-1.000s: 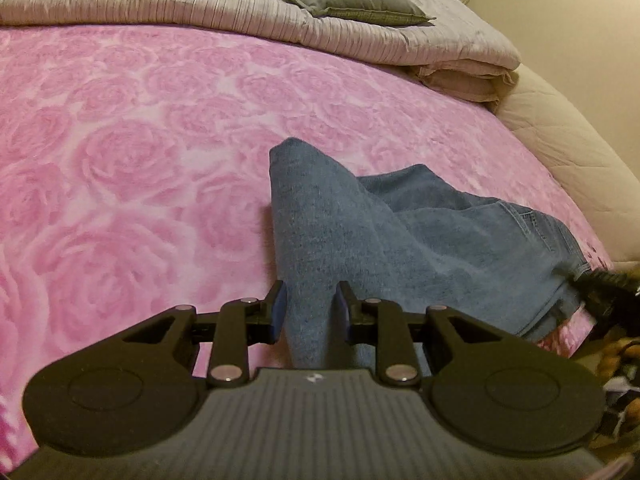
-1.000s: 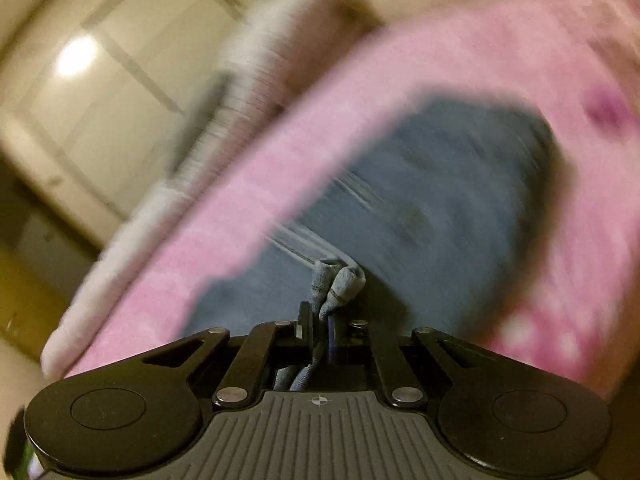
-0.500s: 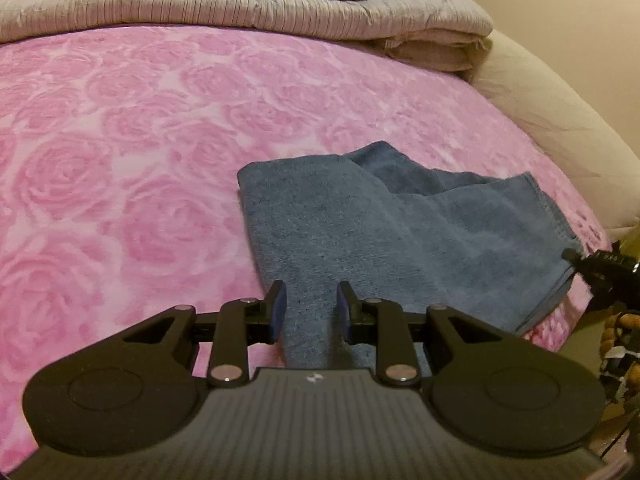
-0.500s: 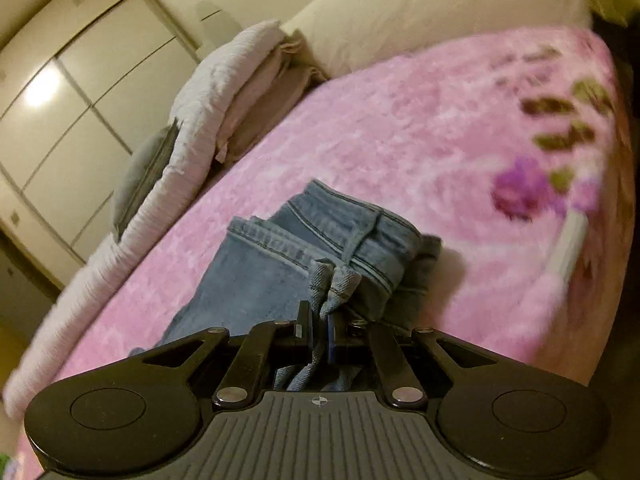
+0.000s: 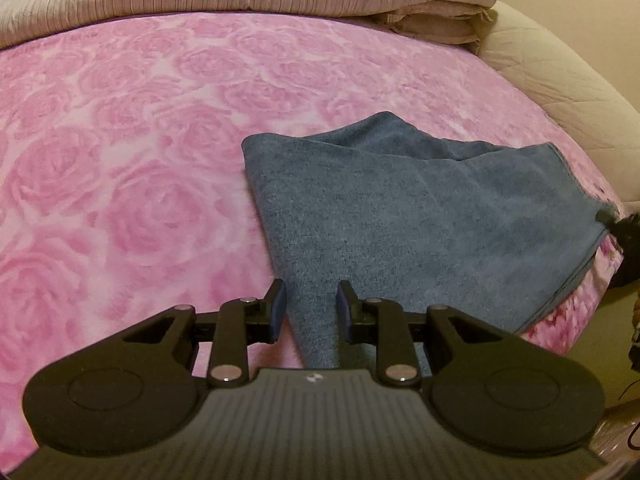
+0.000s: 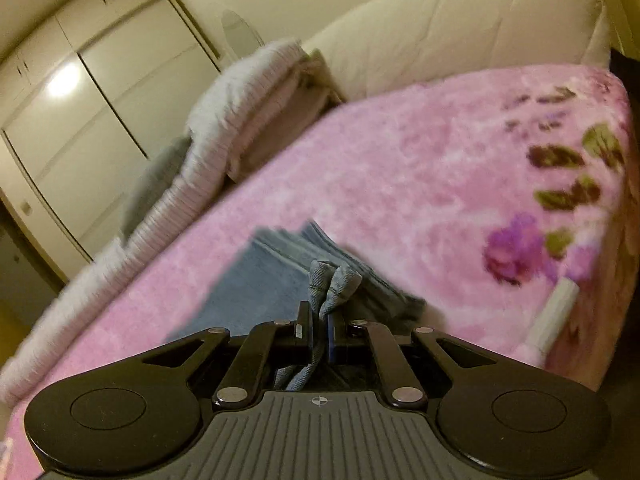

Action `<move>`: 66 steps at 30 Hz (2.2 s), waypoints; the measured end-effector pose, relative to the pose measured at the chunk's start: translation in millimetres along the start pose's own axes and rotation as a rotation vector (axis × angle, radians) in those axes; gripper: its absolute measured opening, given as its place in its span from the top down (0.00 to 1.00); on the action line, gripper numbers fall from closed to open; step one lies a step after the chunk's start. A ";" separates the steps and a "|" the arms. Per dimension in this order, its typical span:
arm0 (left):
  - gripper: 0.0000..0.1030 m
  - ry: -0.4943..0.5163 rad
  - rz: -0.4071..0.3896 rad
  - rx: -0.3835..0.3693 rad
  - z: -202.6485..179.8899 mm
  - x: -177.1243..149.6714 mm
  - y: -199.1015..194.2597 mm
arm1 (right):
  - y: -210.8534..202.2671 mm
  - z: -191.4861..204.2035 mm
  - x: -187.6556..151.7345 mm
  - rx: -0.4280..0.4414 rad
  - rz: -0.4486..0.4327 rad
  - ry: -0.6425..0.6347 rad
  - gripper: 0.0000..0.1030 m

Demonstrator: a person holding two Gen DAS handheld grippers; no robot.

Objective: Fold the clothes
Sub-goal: 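Grasp the waistband belt loop with the right gripper and fold it over the hems, then release the right gripper and lift it away from the folded jeans, then move both open grippers over the folded jeans toward its end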

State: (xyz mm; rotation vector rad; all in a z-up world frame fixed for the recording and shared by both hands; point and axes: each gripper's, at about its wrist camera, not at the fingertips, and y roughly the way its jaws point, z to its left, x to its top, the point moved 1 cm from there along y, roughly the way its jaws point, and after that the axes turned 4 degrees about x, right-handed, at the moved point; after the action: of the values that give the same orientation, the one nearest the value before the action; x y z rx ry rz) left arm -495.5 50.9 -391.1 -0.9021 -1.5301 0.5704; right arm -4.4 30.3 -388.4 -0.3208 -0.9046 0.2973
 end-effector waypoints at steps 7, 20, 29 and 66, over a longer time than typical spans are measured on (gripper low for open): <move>0.76 -0.014 -0.001 -0.014 4.0 -1.6 -0.6 | 13.6 -14.2 5.0 -0.084 0.047 0.044 0.95; 0.80 0.069 -0.097 -0.027 -11.1 0.0 -26.2 | -27.8 36.0 13.1 -0.182 -0.071 -0.259 0.70; 0.80 0.121 -0.013 0.050 -17.8 -16.0 -5.8 | 13.9 33.9 -11.3 -0.159 0.104 -0.370 0.72; 0.79 -0.004 -0.045 0.122 -6.9 -82.4 -114.5 | -100.4 154.1 -117.5 -0.032 0.331 -0.454 0.72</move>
State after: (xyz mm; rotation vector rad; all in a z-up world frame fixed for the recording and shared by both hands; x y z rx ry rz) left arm -514.9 -82.5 -348.8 -0.7717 -1.4990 0.6268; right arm -185.1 -83.9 -344.2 -0.4435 -1.3043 0.6801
